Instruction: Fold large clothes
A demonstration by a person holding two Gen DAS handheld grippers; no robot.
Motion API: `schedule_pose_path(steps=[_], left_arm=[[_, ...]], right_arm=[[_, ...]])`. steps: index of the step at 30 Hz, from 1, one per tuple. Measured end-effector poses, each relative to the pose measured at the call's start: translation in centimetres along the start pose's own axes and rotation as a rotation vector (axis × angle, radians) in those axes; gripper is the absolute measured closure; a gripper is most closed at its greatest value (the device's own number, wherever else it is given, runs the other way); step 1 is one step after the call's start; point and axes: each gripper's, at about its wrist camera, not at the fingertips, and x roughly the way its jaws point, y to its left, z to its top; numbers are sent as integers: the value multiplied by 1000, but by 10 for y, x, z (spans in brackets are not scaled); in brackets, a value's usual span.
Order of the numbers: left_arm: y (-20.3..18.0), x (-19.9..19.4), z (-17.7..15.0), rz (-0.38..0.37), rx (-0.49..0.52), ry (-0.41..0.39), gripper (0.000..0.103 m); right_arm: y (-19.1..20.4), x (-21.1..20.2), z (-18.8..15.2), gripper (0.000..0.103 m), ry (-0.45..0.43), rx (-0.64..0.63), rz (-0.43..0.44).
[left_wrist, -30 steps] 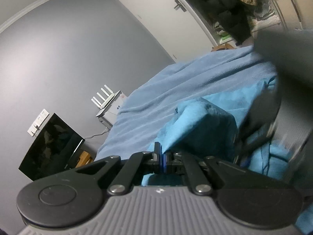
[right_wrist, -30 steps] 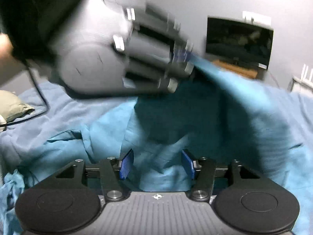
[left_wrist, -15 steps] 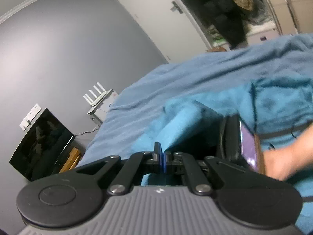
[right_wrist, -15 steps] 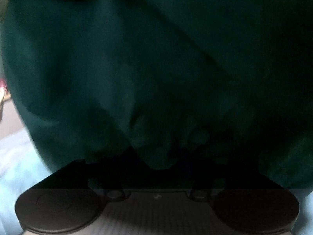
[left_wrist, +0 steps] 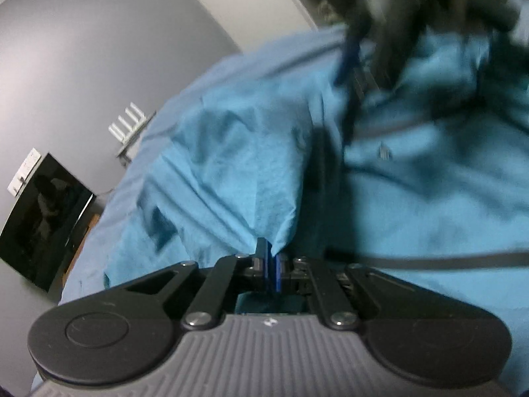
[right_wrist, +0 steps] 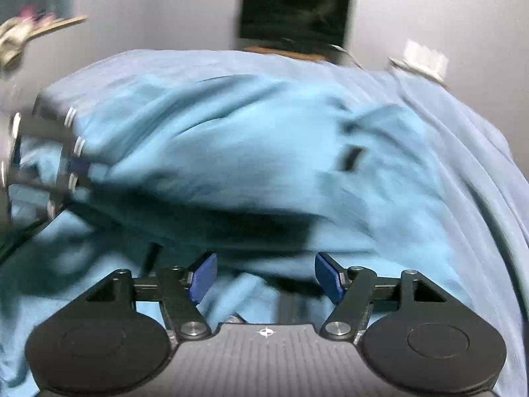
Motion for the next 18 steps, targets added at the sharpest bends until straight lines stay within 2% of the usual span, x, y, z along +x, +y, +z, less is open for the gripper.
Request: schedule_pose_path(steps=[2, 4, 7, 9, 10, 11, 12, 15, 18], left_arm=[[-5, 13, -6, -1, -49, 34, 103], [-9, 22, -10, 6, -89, 51, 103], [-18, 26, -7, 30, -123, 49, 103], [-17, 16, -2, 37, -170, 31, 87], [-14, 9, 3, 26, -205, 14, 64], [-11, 0, 5, 8, -241, -12, 48], [-8, -11, 6, 3, -272, -43, 45], [6, -39, 8, -1, -354, -97, 43], [33, -49, 9, 62, -457, -127, 43]], right_arm=[[-16, -17, 9, 39, -49, 74, -14], [-19, -38, 8, 40, -140, 111, -19], [1, -38, 15, 43, -331, 162, -13], [21, -22, 24, 50, -376, 118, 6], [29, -17, 24, 52, -387, 83, 12], [41, -15, 24, 56, -394, 45, 10], [50, -11, 24, 61, -398, 20, 8], [61, -10, 19, 63, -435, -27, -4], [56, 1, 22, 66, -458, -27, -17]])
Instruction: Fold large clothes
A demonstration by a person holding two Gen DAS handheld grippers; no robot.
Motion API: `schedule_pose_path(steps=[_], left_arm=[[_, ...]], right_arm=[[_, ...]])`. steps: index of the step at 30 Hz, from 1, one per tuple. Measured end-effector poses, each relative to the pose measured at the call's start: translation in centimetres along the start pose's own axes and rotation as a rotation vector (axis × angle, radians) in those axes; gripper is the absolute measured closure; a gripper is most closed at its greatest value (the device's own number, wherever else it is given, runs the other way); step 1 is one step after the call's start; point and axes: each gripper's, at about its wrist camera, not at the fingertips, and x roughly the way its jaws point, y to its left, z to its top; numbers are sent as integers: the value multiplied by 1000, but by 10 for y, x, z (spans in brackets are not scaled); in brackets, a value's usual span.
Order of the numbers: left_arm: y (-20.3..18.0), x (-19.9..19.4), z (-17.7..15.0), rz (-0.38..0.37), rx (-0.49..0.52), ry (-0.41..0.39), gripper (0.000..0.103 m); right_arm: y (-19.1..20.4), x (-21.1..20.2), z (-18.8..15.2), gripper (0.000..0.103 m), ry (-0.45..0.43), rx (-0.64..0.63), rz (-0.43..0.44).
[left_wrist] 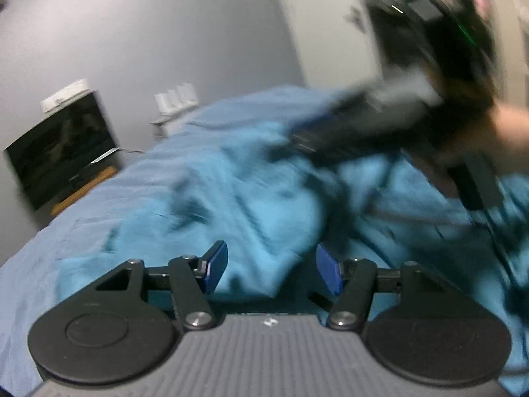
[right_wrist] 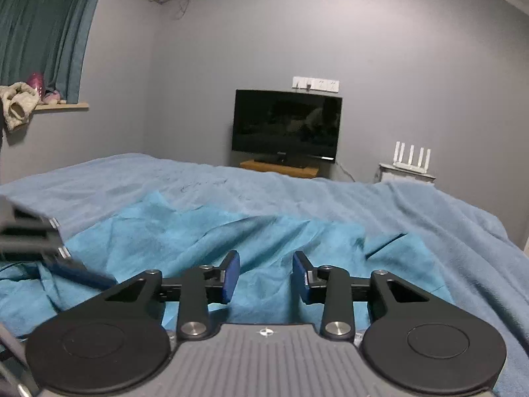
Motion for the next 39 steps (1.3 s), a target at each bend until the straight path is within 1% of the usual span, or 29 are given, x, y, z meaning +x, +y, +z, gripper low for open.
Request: schedule_pose_path(steps=[3, 5, 6, 7, 8, 10, 11, 12, 14, 17, 19, 21, 23, 25, 26, 27, 28, 29, 30, 31, 32, 33, 35, 38, 39], left_arm=[[32, 11, 15, 100, -144, -45, 44], [50, 31, 19, 129, -206, -18, 44], [56, 43, 18, 136, -214, 13, 44], [59, 54, 15, 140, -210, 44, 50], [61, 65, 11, 147, -201, 85, 62], [64, 80, -1, 175, -198, 165, 72], [65, 84, -9, 177, -218, 199, 80], [65, 89, -18, 182, -223, 225, 84], [61, 94, -33, 202, -208, 251, 88], [57, 104, -54, 235, -181, 278, 89], [60, 105, -66, 248, -228, 274, 89], [59, 106, -68, 266, -254, 270, 89], [55, 104, -67, 284, -245, 277, 89], [48, 89, -67, 293, -259, 286, 88], [49, 79, -68, 289, -290, 282, 84], [50, 65, -68, 291, -332, 279, 80], [52, 46, -70, 298, -374, 278, 70], [51, 33, -69, 300, -412, 266, 63], [49, 17, -69, 302, -440, 248, 61], [46, 1, -69, 310, -455, 233, 57], [43, -13, -67, 326, -463, 226, 51], [41, -25, -63, 342, -469, 226, 50], [38, -52, -59, 358, -483, 232, 49], [28, -92, -57, 389, -480, 232, 48], [24, -102, -57, 401, -467, 235, 46]], right_arm=[[-6, 18, -1, 66, 12, 49, -24], [-10, 28, -6, 67, 40, 58, -31], [-10, 32, -10, 67, 55, 49, -39], [-10, 36, -17, 67, 69, 38, -52], [-11, 37, -22, 67, 87, 27, -69], [-14, 40, -28, 68, 121, 24, -90], [-17, 46, -34, 69, 154, 33, -107], [-21, 50, -38, 70, 186, 45, -113], [-26, 64, -51, 70, 247, 65, -134], [-27, 74, -67, 70, 284, 69, -153], [-25, 78, -73, 70, 289, 59, -158], [-22, 82, -76, 70, 289, 44, -163], [-20, 84, -78, 70, 280, 35, -169], [-19, 82, -77, 70, 273, 31, -172], [-18, 81, -78, 69, 266, 30, -174], [-17, 81, -79, 68, 259, 28, -174], [-16, 80, -80, 68, 255, 24, -175], [-14, 74, -79, 67, 251, 21, -177], [-12, 71, -78, 63, 249, 20, -176], [-11, 68, -77, 61, 252, 24, -171], [-9, 62, -75, 54, 252, 34, -163], [-7, 56, -72, 51, 245, 42, -161], [0, 43, -65, 49, 230, 36, -183], [5, 18, -51, 41, 189, 50, -158], [7, 10, -47, 40, 177, 52, -158]])
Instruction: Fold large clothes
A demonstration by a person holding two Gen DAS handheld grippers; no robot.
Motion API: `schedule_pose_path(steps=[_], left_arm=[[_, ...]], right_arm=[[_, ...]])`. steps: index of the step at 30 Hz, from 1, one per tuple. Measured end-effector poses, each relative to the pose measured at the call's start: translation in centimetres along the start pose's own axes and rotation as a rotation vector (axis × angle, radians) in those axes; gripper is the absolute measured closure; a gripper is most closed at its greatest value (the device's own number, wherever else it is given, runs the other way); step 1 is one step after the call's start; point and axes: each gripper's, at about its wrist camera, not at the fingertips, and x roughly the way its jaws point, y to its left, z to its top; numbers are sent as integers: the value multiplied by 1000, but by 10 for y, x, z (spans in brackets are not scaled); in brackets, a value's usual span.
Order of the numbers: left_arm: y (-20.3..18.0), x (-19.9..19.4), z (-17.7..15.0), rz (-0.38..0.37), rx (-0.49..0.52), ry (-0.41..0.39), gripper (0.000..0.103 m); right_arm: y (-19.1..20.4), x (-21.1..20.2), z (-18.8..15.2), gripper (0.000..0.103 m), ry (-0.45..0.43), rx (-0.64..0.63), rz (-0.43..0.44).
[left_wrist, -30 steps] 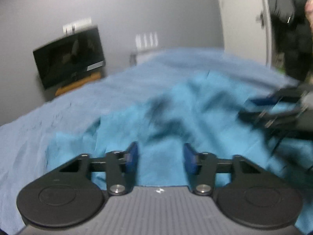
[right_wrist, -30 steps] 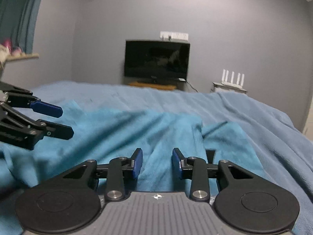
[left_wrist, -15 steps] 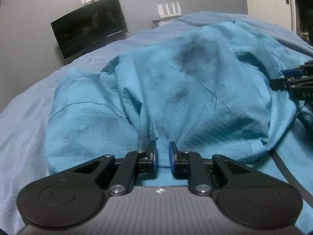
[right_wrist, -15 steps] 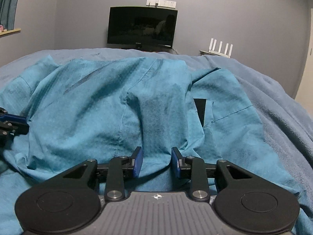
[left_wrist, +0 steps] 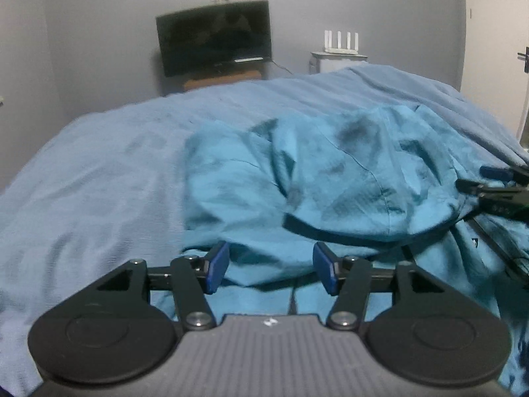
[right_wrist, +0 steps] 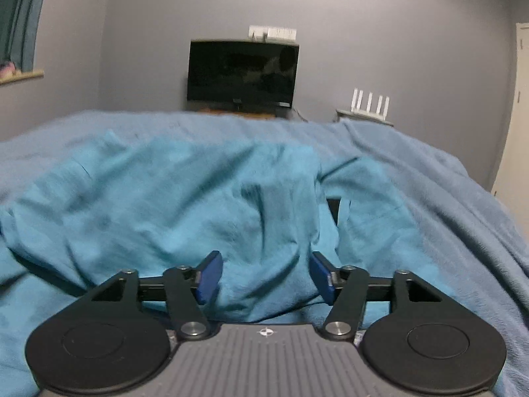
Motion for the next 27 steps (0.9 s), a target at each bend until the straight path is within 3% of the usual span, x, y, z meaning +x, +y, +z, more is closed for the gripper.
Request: schedule_pose_path(steps=[6, 12, 17, 22, 27], left_arm=[[-1, -50, -15, 63, 80, 4, 46], [-7, -90, -22, 51, 106, -10, 46], [-3, -121, -28, 32, 136, -15, 34], [12, -149, -42, -106, 130, -14, 32], [15, -176, -53, -316, 226, -13, 32]], right_arm=[[10, -60, 7, 35, -68, -81, -19], [23, -114, 4, 35, -100, -215, -10], [14, -163, -1, 35, -88, -329, 18], [-19, -205, -13, 35, -15, -392, 50], [-58, -243, -33, 36, 31, -279, 170]])
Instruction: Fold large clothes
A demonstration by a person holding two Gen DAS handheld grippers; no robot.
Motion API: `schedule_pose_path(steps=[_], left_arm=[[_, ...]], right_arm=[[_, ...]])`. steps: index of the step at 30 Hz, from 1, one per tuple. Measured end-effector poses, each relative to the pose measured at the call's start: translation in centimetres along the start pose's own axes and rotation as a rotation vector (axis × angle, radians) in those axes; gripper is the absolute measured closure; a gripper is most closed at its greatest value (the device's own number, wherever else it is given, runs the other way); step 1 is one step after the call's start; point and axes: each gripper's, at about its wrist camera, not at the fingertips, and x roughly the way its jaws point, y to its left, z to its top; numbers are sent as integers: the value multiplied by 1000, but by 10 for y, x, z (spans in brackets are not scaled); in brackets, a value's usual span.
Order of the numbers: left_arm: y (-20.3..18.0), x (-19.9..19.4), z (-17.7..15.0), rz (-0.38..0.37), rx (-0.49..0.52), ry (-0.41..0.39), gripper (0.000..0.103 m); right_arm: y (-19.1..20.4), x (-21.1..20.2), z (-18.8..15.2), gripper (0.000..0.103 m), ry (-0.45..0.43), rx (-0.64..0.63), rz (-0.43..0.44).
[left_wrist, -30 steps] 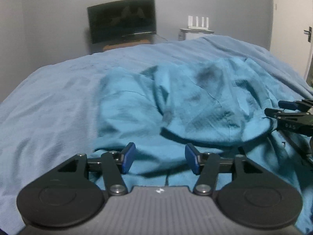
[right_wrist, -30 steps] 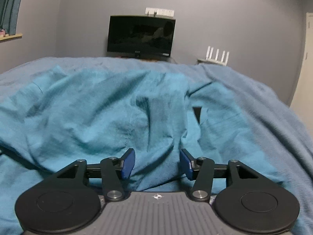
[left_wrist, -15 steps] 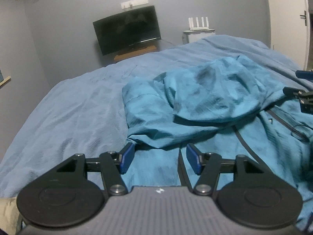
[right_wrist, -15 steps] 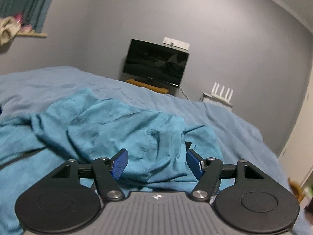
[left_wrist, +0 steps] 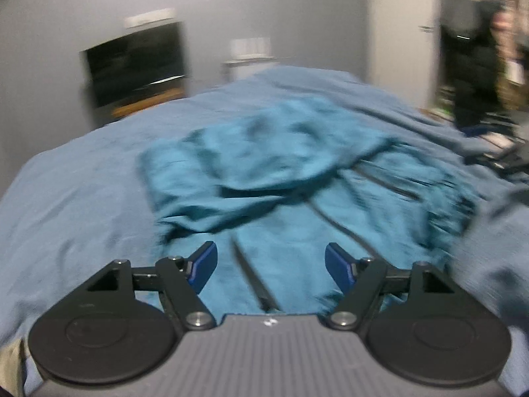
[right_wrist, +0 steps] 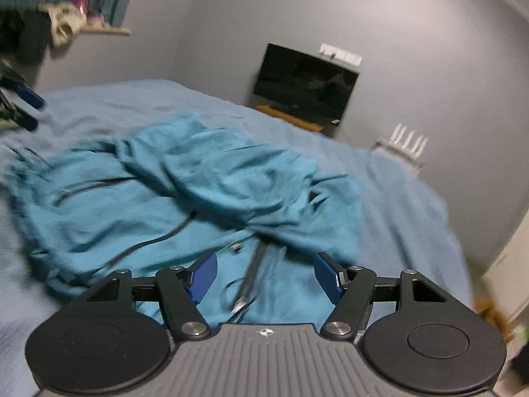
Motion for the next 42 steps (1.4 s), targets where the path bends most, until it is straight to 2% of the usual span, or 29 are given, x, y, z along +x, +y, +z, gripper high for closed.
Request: schedule_pose_path(steps=[2, 5, 8, 11, 13, 16, 18, 20, 24, 28, 31, 33, 36, 39, 40, 41, 42], left_arm=[[-4, -4, -3, -34, 56, 32, 32], [-2, -4, -12, -30, 119, 95, 32], [11, 0, -18, -79, 79, 150, 32], [16, 13, -19, -124, 64, 205, 32], [7, 26, -20, -145, 122, 271, 32], [-18, 40, -26, -156, 285, 341, 32], [-26, 46, -30, -143, 344, 357, 32], [-24, 52, -33, -147, 344, 374, 31], [-21, 60, -34, -152, 347, 386, 30], [-28, 71, -31, -117, 427, 365, 30], [-31, 77, -23, -90, 474, 303, 30], [-28, 82, -20, -94, 482, 304, 30], [-19, 90, -22, -134, 509, 383, 29], [0, 100, -23, -188, 412, 458, 28], [5, 103, -24, -206, 383, 471, 32], [7, 103, -25, -224, 375, 463, 53], [7, 100, -26, -244, 387, 433, 68]], right_arm=[[-5, -13, -10, 37, 1, 18, 56], [-12, -23, -16, 40, 28, 0, 122], [-11, -21, -21, 40, 90, -86, 206], [-8, -10, -27, 39, 184, -181, 248], [-10, -2, -27, 37, 214, -184, 284], [-6, 10, -26, 37, 301, -228, 350], [3, 17, -25, 34, 355, -307, 367], [9, 27, -23, 32, 393, -385, 375], [27, 37, -19, 24, 414, -519, 388], [35, 50, -16, 21, 436, -575, 408], [38, 59, -17, 31, 448, -572, 438], [38, 60, -18, 39, 446, -573, 454], [36, 54, -18, 45, 441, -593, 456], [31, 54, -20, 54, 458, -577, 465], [30, 53, -20, 56, 456, -571, 470], [29, 53, -21, 63, 453, -565, 478], [28, 53, -22, 69, 447, -562, 482]])
